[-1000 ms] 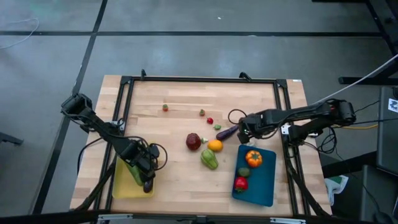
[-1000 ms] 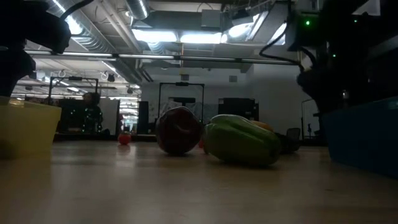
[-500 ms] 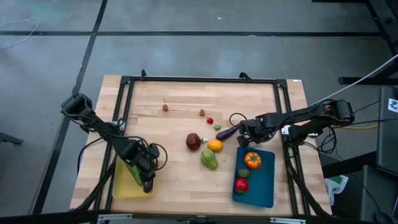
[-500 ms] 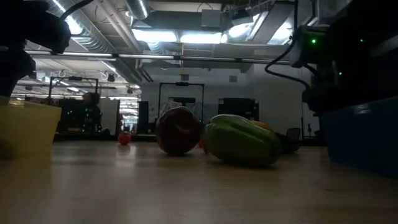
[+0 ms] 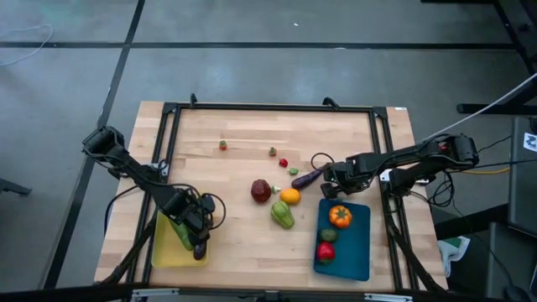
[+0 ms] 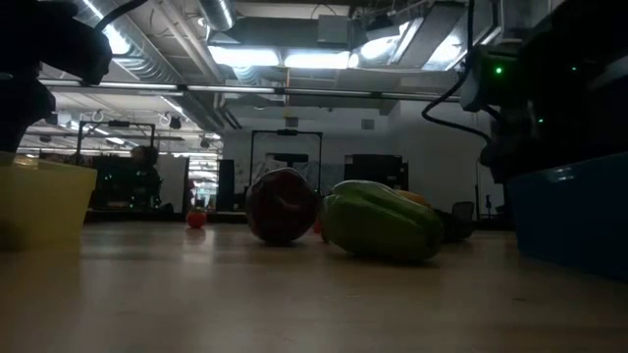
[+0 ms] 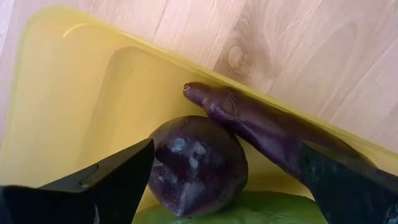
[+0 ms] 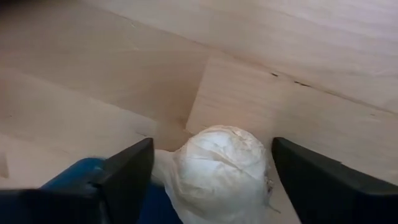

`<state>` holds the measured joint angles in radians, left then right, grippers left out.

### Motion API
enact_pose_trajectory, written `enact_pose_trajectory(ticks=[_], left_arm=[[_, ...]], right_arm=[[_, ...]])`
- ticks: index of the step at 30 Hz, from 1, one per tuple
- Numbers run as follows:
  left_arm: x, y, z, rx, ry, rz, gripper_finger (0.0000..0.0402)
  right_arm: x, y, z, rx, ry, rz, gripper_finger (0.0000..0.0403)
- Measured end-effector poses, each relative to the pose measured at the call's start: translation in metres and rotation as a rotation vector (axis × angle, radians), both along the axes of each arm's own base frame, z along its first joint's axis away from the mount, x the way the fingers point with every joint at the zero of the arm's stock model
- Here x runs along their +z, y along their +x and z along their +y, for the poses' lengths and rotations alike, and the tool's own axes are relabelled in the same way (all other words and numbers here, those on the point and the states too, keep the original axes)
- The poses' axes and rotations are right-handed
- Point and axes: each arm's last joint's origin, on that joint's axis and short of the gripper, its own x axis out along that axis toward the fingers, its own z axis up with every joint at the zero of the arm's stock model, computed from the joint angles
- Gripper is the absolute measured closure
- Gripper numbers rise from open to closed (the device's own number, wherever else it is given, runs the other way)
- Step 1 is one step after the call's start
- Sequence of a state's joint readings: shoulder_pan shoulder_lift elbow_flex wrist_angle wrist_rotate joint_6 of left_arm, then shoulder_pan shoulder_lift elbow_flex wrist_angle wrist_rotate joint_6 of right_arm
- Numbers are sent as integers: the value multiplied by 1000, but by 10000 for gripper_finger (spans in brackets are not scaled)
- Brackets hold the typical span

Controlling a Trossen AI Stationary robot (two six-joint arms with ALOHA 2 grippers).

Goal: Sort produce into baskets
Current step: Put the garlic into the yellow bin

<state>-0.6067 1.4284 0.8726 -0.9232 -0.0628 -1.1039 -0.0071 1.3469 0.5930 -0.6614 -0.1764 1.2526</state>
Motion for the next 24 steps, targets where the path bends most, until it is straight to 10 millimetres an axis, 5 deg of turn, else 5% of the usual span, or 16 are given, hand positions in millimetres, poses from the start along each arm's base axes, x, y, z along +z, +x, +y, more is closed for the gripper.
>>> enact_pose_trajectory(ticks=[11, 18, 24], left_arm=[[0, 1, 1, 4, 43, -30, 13], [0, 1, 1, 5, 45, -32, 13], [0, 1, 1, 5, 46, -33, 13]], right_arm=[[-1, -1, -1, 29, -27, 10, 247], [3, 0, -1, 74, -38, -1, 240], [26, 11, -1, 133, -61, -53, 237]])
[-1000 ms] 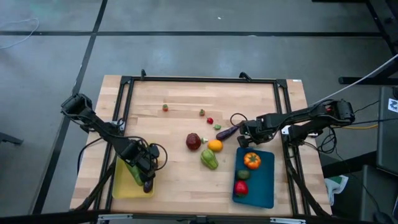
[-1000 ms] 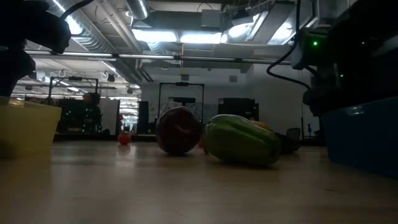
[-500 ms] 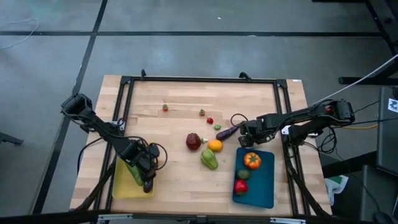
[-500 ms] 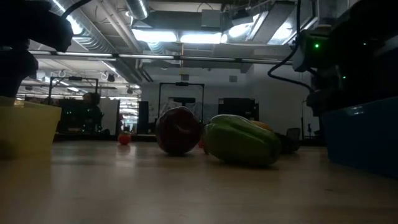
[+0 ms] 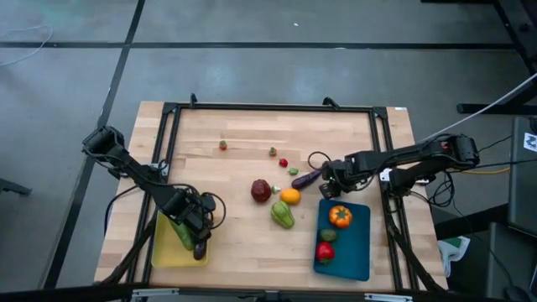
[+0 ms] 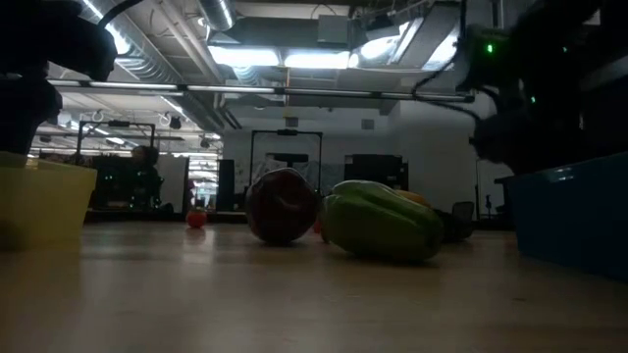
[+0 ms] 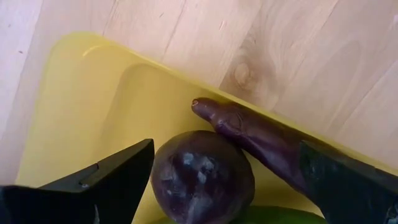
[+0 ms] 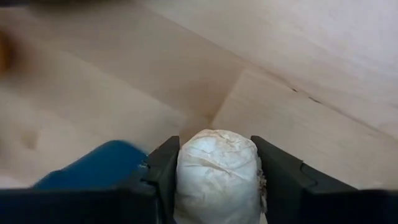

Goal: Sort produce into baskets
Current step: Put the garlic into the yellow bin

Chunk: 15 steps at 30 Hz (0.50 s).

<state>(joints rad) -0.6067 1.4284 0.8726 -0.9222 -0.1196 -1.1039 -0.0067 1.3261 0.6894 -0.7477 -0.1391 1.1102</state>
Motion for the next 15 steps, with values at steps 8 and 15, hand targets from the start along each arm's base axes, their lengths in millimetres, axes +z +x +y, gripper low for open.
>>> enact_pose_trajectory(ticks=[8, 15], left_arm=[[0, 1, 0, -2, 5, -13, 13], [6, 0, 1, 1, -11, -56, 13]], right_arm=[[35, 16, -1, 36, -44, -92, 237], [63, 33, -2, 64, -91, -229, 238]])
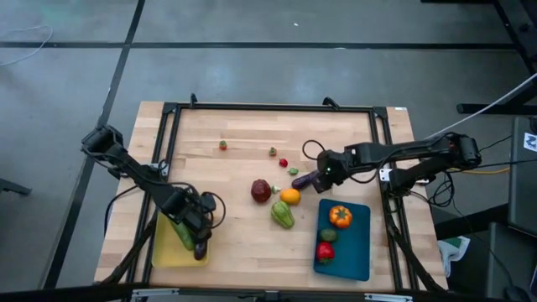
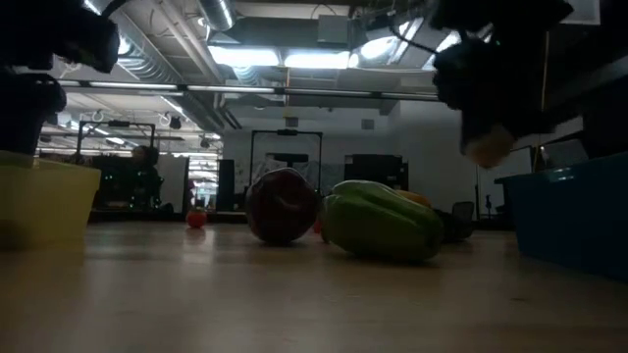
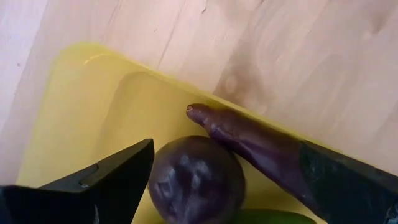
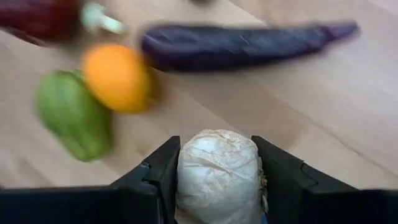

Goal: Sort produce into baskets
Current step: Put the garlic into the yellow bin

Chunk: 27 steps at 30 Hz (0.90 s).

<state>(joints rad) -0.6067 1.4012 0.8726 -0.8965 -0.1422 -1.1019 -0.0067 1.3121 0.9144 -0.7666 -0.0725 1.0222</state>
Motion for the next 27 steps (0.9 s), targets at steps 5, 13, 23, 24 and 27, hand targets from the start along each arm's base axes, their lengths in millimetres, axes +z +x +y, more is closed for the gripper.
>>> enact_pose_trajectory(ticks=[5, 13, 23, 24, 27], left_arm=[[14, -2, 3, 14, -29, -92, 13], [39, 11, 5, 32, -102, -386, 13], [64, 46, 14, -69, 93, -789, 13], [66, 48, 16, -70, 131, -815, 13], [72, 55, 24, -51, 243, -883, 13]], right_arm=[[12, 14, 0, 11, -9, -152, 239], [30, 35, 0, 10, -13, -436, 239], [52, 49, 0, 10, -16, -711, 239], [53, 50, 0, 10, -17, -725, 239], [57, 52, 0, 6, -14, -774, 238]])
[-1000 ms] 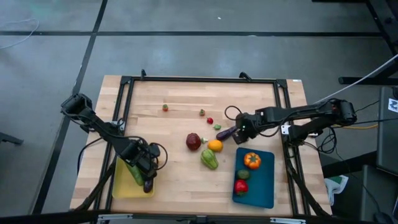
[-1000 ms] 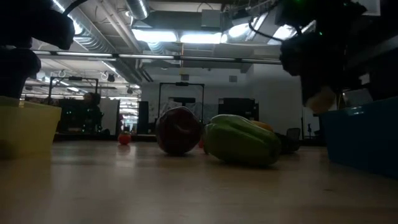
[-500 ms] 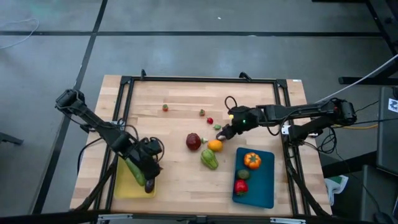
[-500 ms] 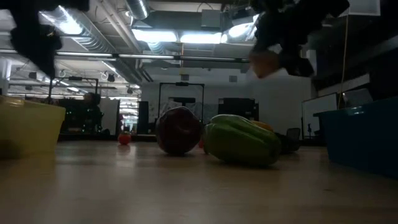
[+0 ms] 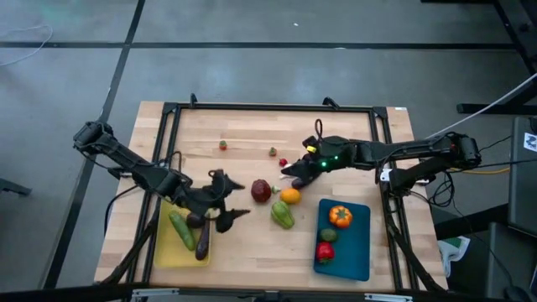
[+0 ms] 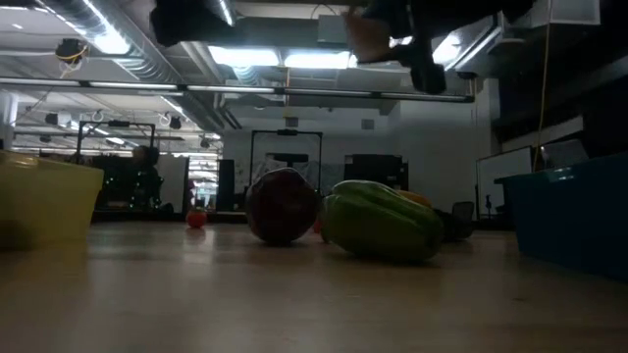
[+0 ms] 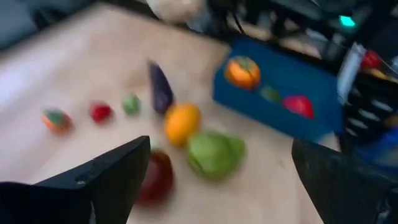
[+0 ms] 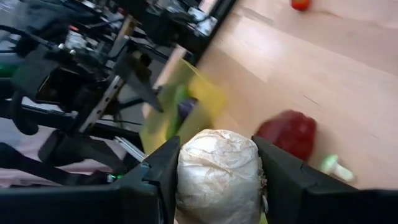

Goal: Sort produce into baskets
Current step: Put the garlic into the yellow bin

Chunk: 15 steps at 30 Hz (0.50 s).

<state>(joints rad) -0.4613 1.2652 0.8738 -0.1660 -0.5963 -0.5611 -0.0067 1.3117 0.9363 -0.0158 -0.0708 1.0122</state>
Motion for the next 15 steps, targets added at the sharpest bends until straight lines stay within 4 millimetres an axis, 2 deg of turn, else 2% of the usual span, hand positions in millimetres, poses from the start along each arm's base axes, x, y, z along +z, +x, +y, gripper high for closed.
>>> enact_pose_trajectory(ticks=[10, 15], left_arm=[[22, 24, 31, 129, 201, -202, 13], [22, 43, 38, 142, 314, -278, 13]], right_arm=[[17, 5, -3, -102, -31, -189, 229], [25, 7, -5, -158, -53, -264, 229]])
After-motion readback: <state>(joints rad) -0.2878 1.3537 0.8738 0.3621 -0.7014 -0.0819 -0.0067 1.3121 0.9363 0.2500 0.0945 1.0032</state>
